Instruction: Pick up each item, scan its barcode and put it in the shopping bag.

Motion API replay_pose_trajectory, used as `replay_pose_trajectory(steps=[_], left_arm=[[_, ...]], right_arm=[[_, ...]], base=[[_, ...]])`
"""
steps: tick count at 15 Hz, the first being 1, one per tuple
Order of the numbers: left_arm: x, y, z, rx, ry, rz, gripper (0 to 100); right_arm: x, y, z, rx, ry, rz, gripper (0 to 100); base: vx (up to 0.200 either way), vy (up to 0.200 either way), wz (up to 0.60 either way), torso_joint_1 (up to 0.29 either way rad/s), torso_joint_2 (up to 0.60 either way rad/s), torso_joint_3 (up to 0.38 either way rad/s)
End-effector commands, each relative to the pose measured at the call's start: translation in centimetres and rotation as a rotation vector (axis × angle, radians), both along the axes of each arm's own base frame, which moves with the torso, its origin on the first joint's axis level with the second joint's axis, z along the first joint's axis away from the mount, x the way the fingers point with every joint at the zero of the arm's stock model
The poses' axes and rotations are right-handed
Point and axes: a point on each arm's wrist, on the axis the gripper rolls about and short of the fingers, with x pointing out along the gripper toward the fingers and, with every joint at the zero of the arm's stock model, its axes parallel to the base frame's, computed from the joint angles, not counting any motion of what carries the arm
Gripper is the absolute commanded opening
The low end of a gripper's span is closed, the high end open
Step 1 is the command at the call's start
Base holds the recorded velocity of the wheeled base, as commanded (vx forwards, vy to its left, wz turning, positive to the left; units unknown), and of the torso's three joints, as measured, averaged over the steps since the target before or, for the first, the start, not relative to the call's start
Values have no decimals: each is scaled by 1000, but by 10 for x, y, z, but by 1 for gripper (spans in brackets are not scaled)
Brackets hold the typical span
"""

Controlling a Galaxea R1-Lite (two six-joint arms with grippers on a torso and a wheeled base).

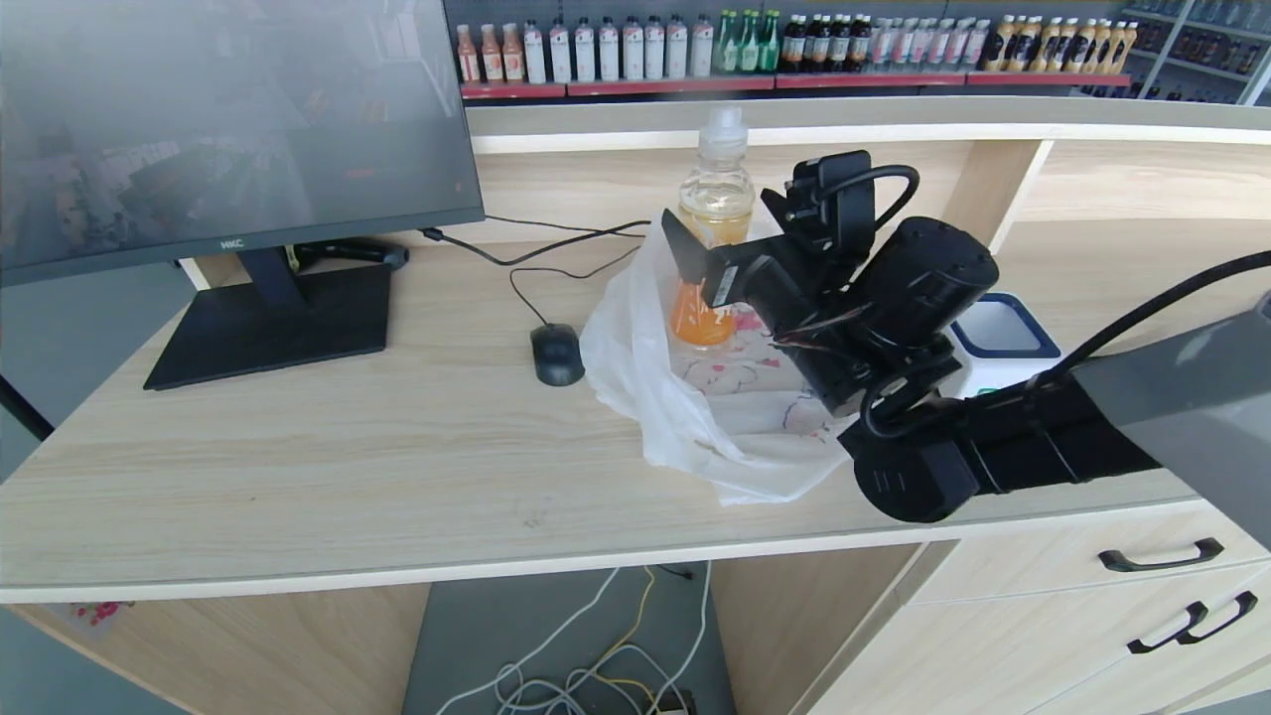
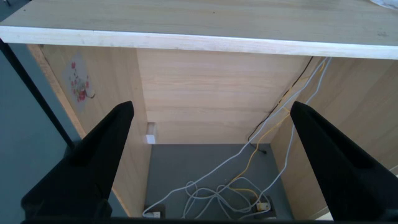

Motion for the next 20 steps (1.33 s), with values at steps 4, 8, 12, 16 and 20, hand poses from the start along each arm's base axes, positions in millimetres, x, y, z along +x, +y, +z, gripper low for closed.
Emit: replay_pose_trajectory(steps=[4,8,12,16,20], left_arm=[[0,0,0,2,0,0,100],[0,0,0,0,0,0,100],[0,0,0,0,0,0,100],[0,0,0,-2,0,0,100],[0,0,0,0,0,0,100]], right_arm=[[-49,-22,19,1,-59,-6,100],[-73,-24,-3,-17,-74,1,100],[-109,-16,-12,-14,11,5,100],[-117,-23,-10,15,27,24,100],[-120,-26,-6,66,39,47,100]], base=[[0,0,0,0,0,0],[0,0,0,0,0,0],[0,0,0,0,0,0],[0,0,0,0,0,0],[-150,0,0,2,-1,3]])
